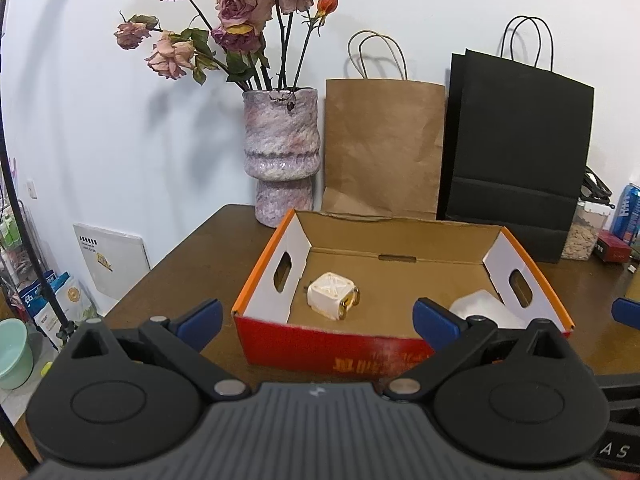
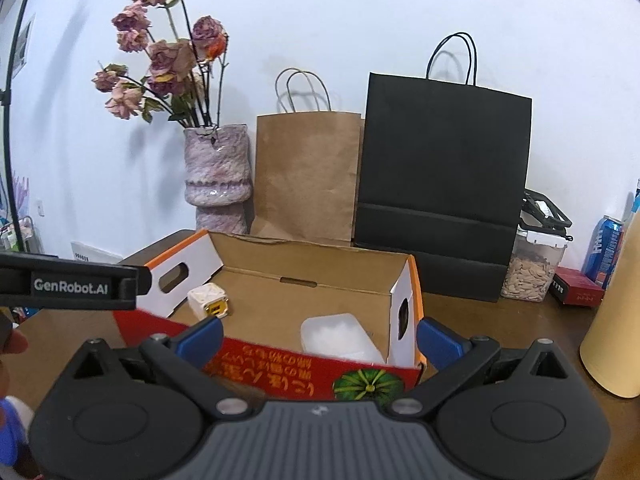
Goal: Organize rigid objects
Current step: 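Withdraw both grippers from the red box back toward the objects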
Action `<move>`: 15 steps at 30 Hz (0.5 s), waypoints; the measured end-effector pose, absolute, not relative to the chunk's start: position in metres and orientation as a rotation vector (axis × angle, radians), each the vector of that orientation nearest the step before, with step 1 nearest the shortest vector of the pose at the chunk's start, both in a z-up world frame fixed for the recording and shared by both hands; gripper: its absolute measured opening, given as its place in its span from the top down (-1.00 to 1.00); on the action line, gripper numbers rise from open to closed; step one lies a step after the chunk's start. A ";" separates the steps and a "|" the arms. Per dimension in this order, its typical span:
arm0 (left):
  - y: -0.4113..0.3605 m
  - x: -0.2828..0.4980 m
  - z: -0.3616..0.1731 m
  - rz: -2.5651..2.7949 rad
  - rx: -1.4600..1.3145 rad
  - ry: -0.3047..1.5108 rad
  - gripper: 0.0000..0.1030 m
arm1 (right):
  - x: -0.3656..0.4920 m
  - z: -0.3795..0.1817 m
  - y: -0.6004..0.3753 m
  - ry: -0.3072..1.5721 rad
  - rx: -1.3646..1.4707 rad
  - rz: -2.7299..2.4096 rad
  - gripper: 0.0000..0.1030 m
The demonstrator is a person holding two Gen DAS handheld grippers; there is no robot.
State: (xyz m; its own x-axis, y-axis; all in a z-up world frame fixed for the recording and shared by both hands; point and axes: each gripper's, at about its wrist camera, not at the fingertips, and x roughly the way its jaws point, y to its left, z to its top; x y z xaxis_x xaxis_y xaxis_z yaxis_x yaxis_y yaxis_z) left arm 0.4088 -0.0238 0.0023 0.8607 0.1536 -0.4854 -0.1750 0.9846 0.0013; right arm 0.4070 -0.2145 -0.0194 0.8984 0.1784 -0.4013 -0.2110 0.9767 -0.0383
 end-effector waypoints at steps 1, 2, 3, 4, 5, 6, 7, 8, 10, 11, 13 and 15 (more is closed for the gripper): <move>-0.024 0.405 0.001 0.170 -0.043 0.507 -1.00 | 0.404 -0.020 -0.215 0.409 -0.083 0.202 -1.00; -0.025 0.401 0.001 0.169 -0.045 0.509 -1.00 | 0.399 -0.020 -0.215 0.411 -0.086 0.201 -1.00; -0.025 0.397 0.000 0.167 -0.047 0.512 -1.00 | 0.396 -0.021 -0.215 0.413 -0.087 0.202 -1.00; -0.025 0.392 -0.001 0.166 -0.048 0.514 -1.00 | 0.392 -0.021 -0.216 0.414 -0.089 0.203 -1.00; -0.026 0.388 -0.002 0.165 -0.047 0.516 -1.00 | 0.388 -0.022 -0.216 0.415 -0.090 0.205 -1.00; -0.026 0.384 -0.002 0.166 -0.044 0.517 -1.00 | 0.383 -0.022 -0.216 0.416 -0.092 0.207 -1.00; -0.026 0.380 -0.003 0.167 -0.042 0.518 -1.00 | 0.378 -0.023 -0.217 0.415 -0.094 0.210 -1.00; -0.026 0.375 -0.003 0.169 -0.040 0.518 -1.00 | 0.373 -0.024 -0.218 0.415 -0.095 0.215 -1.00; -0.027 0.367 -0.005 0.168 -0.038 0.521 -1.00 | 0.365 -0.025 -0.219 0.417 -0.096 0.217 -1.00; -0.027 0.363 -0.006 0.167 -0.036 0.523 -1.00 | 0.362 -0.025 -0.220 0.418 -0.097 0.217 -1.00; -0.028 0.355 -0.007 0.164 -0.030 0.526 -1.00 | 0.353 -0.026 -0.222 0.418 -0.097 0.218 -1.00; -0.029 0.346 -0.009 0.162 -0.027 0.528 -1.00 | 0.344 -0.027 -0.225 0.419 -0.097 0.221 -1.00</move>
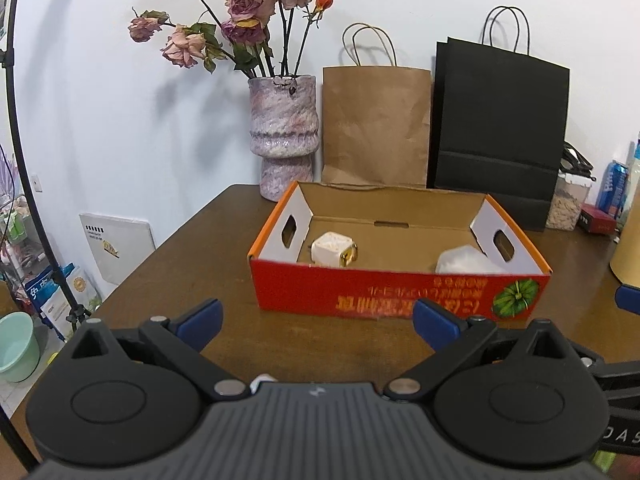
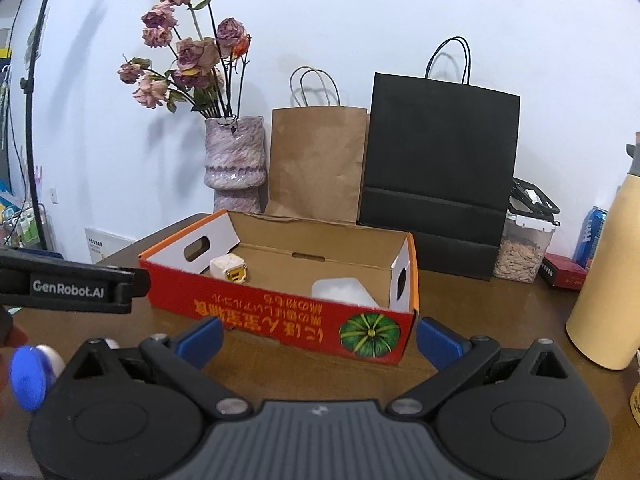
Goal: Organize rigid objects
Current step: 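Withdraw both grippers from the red box back toward the objects, then grasp the green spray bottle with the right gripper and lift it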
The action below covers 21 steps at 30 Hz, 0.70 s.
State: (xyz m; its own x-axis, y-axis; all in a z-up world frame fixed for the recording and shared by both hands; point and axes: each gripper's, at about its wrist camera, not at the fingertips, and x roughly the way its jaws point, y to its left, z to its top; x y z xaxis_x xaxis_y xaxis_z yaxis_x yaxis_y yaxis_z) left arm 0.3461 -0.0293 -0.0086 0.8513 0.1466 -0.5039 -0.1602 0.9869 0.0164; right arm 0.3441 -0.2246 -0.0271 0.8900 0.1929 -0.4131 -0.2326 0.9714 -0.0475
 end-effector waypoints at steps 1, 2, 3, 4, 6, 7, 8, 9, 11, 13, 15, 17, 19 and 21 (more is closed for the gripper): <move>-0.029 0.341 -0.009 0.161 -0.026 0.530 -1.00 | 0.340 -0.028 -0.226 0.419 -0.097 0.223 -1.00; -0.029 0.338 -0.010 0.160 -0.026 0.531 -1.00 | 0.335 -0.029 -0.227 0.420 -0.099 0.225 -1.00; -0.029 0.335 -0.010 0.159 -0.025 0.532 -1.00 | 0.331 -0.030 -0.228 0.422 -0.101 0.228 -1.00; -0.030 0.331 -0.010 0.159 -0.024 0.532 -1.00 | 0.326 -0.031 -0.229 0.424 -0.103 0.230 -1.00; -0.030 0.322 -0.010 0.158 -0.023 0.531 -1.00 | 0.318 -0.033 -0.232 0.427 -0.108 0.233 -1.00; -0.030 0.319 -0.009 0.157 -0.024 0.530 -1.00 | 0.314 -0.034 -0.233 0.428 -0.112 0.235 -1.00; -0.029 0.315 -0.009 0.157 -0.026 0.529 -1.00 | 0.310 -0.035 -0.233 0.429 -0.114 0.236 -1.00; -0.029 0.311 -0.009 0.157 -0.027 0.529 -1.00 | 0.305 -0.036 -0.235 0.431 -0.117 0.238 -1.00; -0.028 0.304 -0.009 0.158 -0.030 0.530 -1.00 | 0.298 -0.038 -0.236 0.434 -0.119 0.241 -1.00; -0.028 0.297 -0.009 0.158 -0.029 0.530 -1.00 | 0.290 -0.041 -0.238 0.438 -0.125 0.246 -1.00; -0.028 0.291 -0.010 0.160 -0.029 0.532 -1.00 | 0.282 -0.044 -0.240 0.444 -0.131 0.251 -1.00; -0.027 0.283 -0.012 0.161 -0.030 0.534 -1.00 | 0.276 -0.047 -0.241 0.449 -0.137 0.254 -1.00; -0.027 0.276 -0.014 0.165 -0.031 0.535 -1.00 | 0.269 -0.049 -0.243 0.453 -0.144 0.260 -1.00; -0.025 0.269 -0.016 0.166 -0.032 0.538 -1.00 | 0.262 -0.051 -0.245 0.456 -0.150 0.268 -1.00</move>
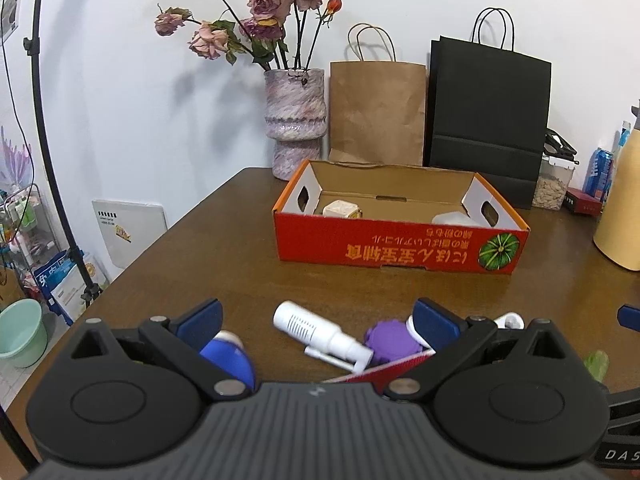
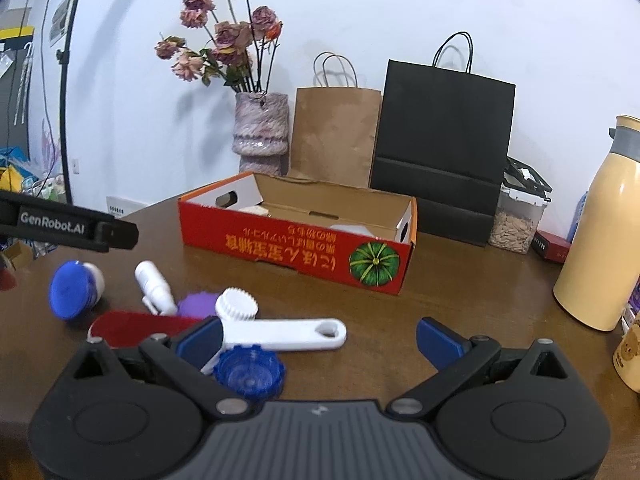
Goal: Organize rigid objects
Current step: 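Grasp the green spray bottle with the right gripper and lift it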
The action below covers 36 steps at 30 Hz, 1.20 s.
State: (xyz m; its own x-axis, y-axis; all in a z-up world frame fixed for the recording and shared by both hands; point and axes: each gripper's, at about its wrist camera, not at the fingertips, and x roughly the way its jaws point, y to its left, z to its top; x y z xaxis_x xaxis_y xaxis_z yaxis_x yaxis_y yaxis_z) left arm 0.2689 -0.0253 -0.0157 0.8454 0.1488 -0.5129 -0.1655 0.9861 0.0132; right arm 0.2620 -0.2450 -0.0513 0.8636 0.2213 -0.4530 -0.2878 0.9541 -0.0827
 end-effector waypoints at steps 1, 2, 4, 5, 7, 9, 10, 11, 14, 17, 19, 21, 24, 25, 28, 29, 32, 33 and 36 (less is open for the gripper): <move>-0.025 0.266 -0.017 0.167 -0.032 0.540 -1.00 | 0.259 -0.052 -0.246 0.457 -0.153 0.270 -1.00; -0.025 0.263 -0.018 0.169 -0.031 0.541 -1.00 | 0.256 -0.054 -0.247 0.459 -0.156 0.273 -1.00; -0.025 0.257 -0.020 0.170 -0.030 0.543 -1.00 | 0.252 -0.057 -0.250 0.468 -0.163 0.277 -1.00; -0.024 0.254 -0.022 0.171 -0.030 0.544 -1.00 | 0.250 -0.059 -0.251 0.473 -0.166 0.278 -1.00; -0.024 0.248 -0.025 0.175 -0.028 0.549 -1.00 | 0.246 -0.063 -0.255 0.486 -0.172 0.282 -1.00; -0.023 0.243 -0.028 0.178 -0.028 0.556 -1.00 | 0.244 -0.068 -0.260 0.501 -0.182 0.286 -1.00; -0.022 0.242 -0.030 0.178 -0.030 0.559 -1.00 | 0.243 -0.070 -0.261 0.508 -0.187 0.289 -1.00; -0.021 0.240 -0.031 0.180 -0.032 0.564 -1.00 | 0.242 -0.073 -0.263 0.515 -0.195 0.292 -1.00; -0.018 0.234 -0.036 0.194 -0.032 0.573 -1.00 | 0.239 -0.078 -0.269 0.531 -0.210 0.299 -1.00; -0.014 0.228 -0.038 0.200 -0.040 0.578 -1.00 | 0.238 -0.083 -0.275 0.545 -0.224 0.314 -1.00; -0.013 0.225 -0.039 0.207 -0.040 0.581 -1.00 | 0.238 -0.085 -0.277 0.551 -0.228 0.335 -1.00; -0.012 0.221 -0.040 0.212 -0.040 0.584 -1.00 | 0.240 -0.087 -0.278 0.555 -0.236 0.363 -1.00; -0.009 0.216 -0.041 0.226 -0.036 0.588 -1.00 | 0.243 -0.089 -0.277 0.565 -0.264 0.407 -1.00; -0.008 0.215 -0.041 0.230 -0.037 0.589 -1.00 | 0.245 -0.089 -0.275 0.569 -0.274 0.419 -1.00; -0.004 0.212 -0.041 0.245 -0.041 0.590 -1.00 | 0.251 -0.091 -0.271 0.581 -0.311 0.442 -1.00; -0.003 0.212 -0.041 0.248 -0.042 0.591 -1.00 | 0.253 -0.092 -0.270 0.586 -0.321 0.446 -1.00; 0.000 0.209 -0.041 0.255 -0.043 0.590 -1.00 | 0.261 -0.093 -0.271 0.601 -0.341 0.459 -1.00; 0.001 0.209 -0.041 0.258 -0.043 0.589 -1.00 | 0.264 -0.094 -0.272 0.607 -0.343 0.467 -1.00; 0.004 0.210 -0.041 0.262 -0.047 0.590 -1.00 | 0.270 -0.094 -0.276 0.606 -0.344 0.487 -1.00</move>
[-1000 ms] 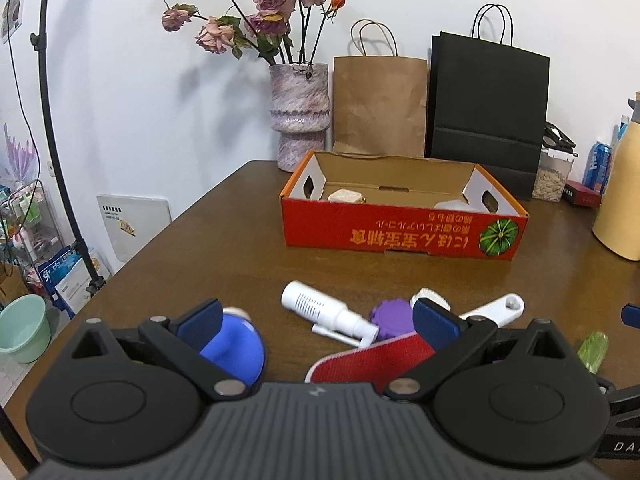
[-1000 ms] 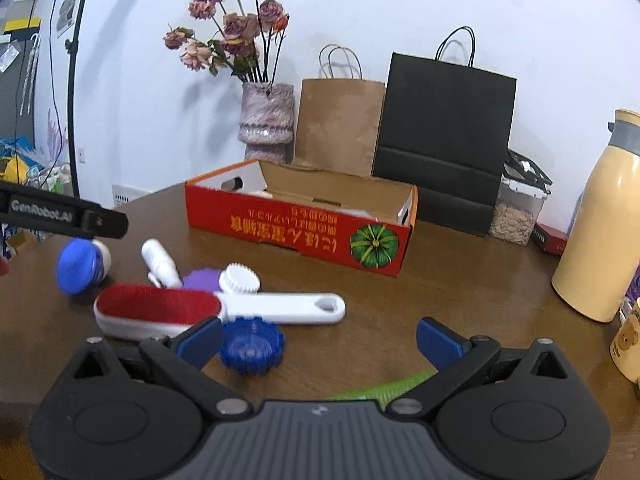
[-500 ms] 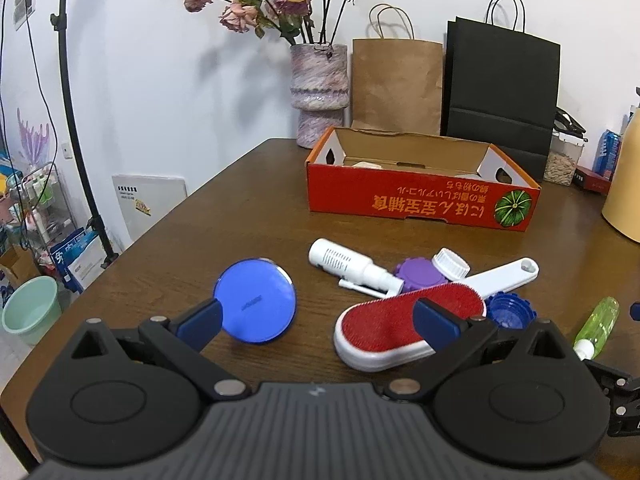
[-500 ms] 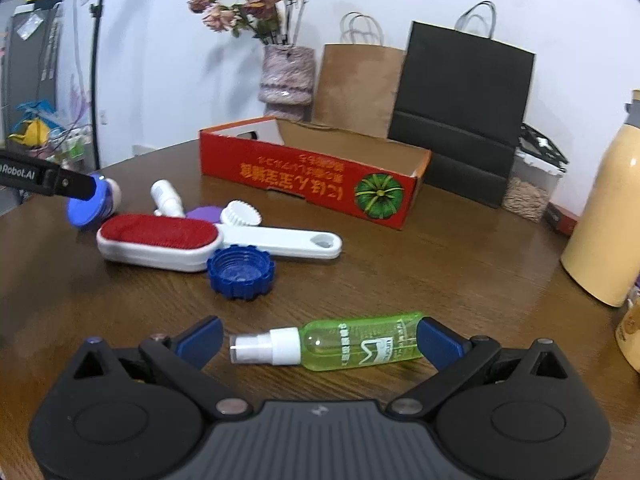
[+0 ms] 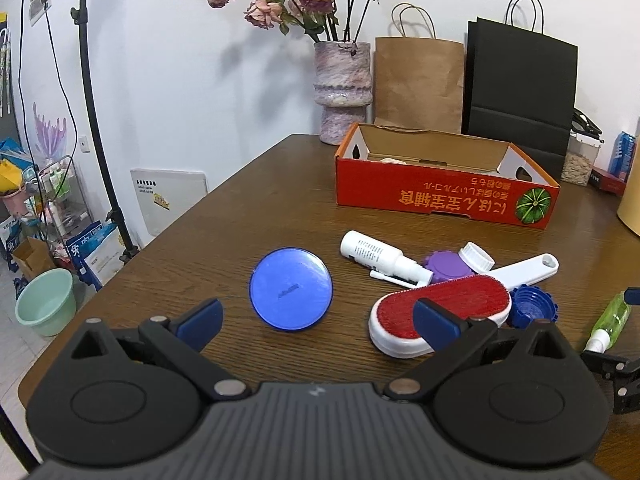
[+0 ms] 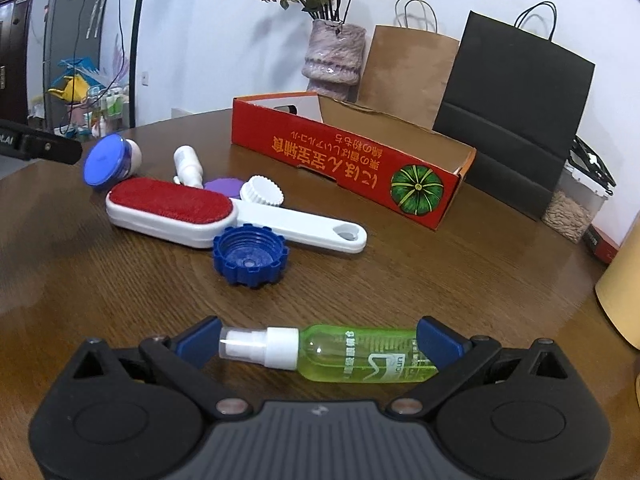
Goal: Organize rigid objects
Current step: 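Grasp the green spray bottle with the right gripper and lift it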
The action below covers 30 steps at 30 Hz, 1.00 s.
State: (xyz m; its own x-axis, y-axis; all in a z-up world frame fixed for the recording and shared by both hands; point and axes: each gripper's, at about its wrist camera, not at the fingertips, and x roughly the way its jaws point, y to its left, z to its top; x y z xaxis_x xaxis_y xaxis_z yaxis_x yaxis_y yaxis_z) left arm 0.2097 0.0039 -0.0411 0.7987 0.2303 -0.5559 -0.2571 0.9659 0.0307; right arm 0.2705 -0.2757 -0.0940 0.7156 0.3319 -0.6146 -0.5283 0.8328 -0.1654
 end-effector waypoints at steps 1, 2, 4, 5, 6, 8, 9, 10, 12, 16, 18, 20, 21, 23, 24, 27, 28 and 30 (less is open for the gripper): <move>0.004 0.210 -0.041 0.264 -0.048 0.591 -1.00 | 0.273 -0.094 -0.276 0.606 -0.341 0.492 -1.00; 0.005 0.211 -0.041 0.265 -0.049 0.592 -1.00 | 0.274 -0.094 -0.276 0.605 -0.339 0.496 -1.00; 0.006 0.211 -0.042 0.265 -0.051 0.595 -1.00 | 0.277 -0.094 -0.275 0.604 -0.338 0.494 -1.00; 0.007 0.212 -0.043 0.267 -0.051 0.597 -1.00 | 0.278 -0.094 -0.273 0.601 -0.339 0.491 -1.00; 0.007 0.213 -0.044 0.269 -0.051 0.599 -1.00 | 0.279 -0.095 -0.273 0.597 -0.339 0.488 -1.00; 0.009 0.213 -0.045 0.271 -0.055 0.602 -1.00 | 0.280 -0.096 -0.271 0.586 -0.336 0.477 -1.00; 0.010 0.213 -0.045 0.272 -0.057 0.604 -1.00 | 0.280 -0.097 -0.270 0.580 -0.326 0.463 -1.00; 0.011 0.214 -0.046 0.272 -0.059 0.605 -1.00 | 0.280 -0.097 -0.269 0.575 -0.314 0.450 -1.00; 0.012 0.215 -0.046 0.272 -0.061 0.607 -1.00 | 0.279 -0.096 -0.269 0.573 -0.285 0.415 -1.00; 0.014 0.217 -0.047 0.273 -0.066 0.609 -1.00 | 0.273 -0.090 -0.274 0.549 -0.199 0.355 -1.00; 0.016 0.218 -0.048 0.274 -0.069 0.611 -1.00 | 0.268 -0.084 -0.279 0.532 -0.131 0.345 -1.00; 0.016 0.219 -0.049 0.276 -0.072 0.615 -1.00 | 0.266 -0.079 -0.285 0.534 -0.070 0.299 -1.00; 0.017 0.220 -0.049 0.276 -0.074 0.617 -1.00 | 0.267 -0.078 -0.286 0.548 -0.050 0.260 -1.00; 0.018 0.221 -0.050 0.278 -0.076 0.620 -1.00 | 0.275 -0.082 -0.289 0.608 -0.002 0.187 -0.90; 0.018 0.221 -0.050 0.279 -0.077 0.621 -1.00 | 0.278 -0.085 -0.291 0.637 0.018 0.169 -0.82; 0.021 0.222 -0.052 0.281 -0.080 0.623 -1.00 | 0.289 -0.096 -0.295 0.704 0.085 0.116 -0.57; 0.023 0.222 -0.052 0.284 -0.081 0.624 -1.00 | 0.291 -0.099 -0.296 0.722 0.102 0.108 -0.43; 0.026 0.224 -0.054 0.288 -0.081 0.628 -1.00 | 0.294 -0.102 -0.293 0.714 0.095 0.086 -0.13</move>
State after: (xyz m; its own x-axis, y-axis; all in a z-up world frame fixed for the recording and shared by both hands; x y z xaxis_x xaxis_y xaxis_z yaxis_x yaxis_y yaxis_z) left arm 0.2239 0.0258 -0.0540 0.7707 0.2413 -0.5897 -0.2902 0.9569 0.0122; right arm 0.2936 -0.2930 -0.1023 0.7524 0.1112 -0.6492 -0.0462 0.9921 0.1164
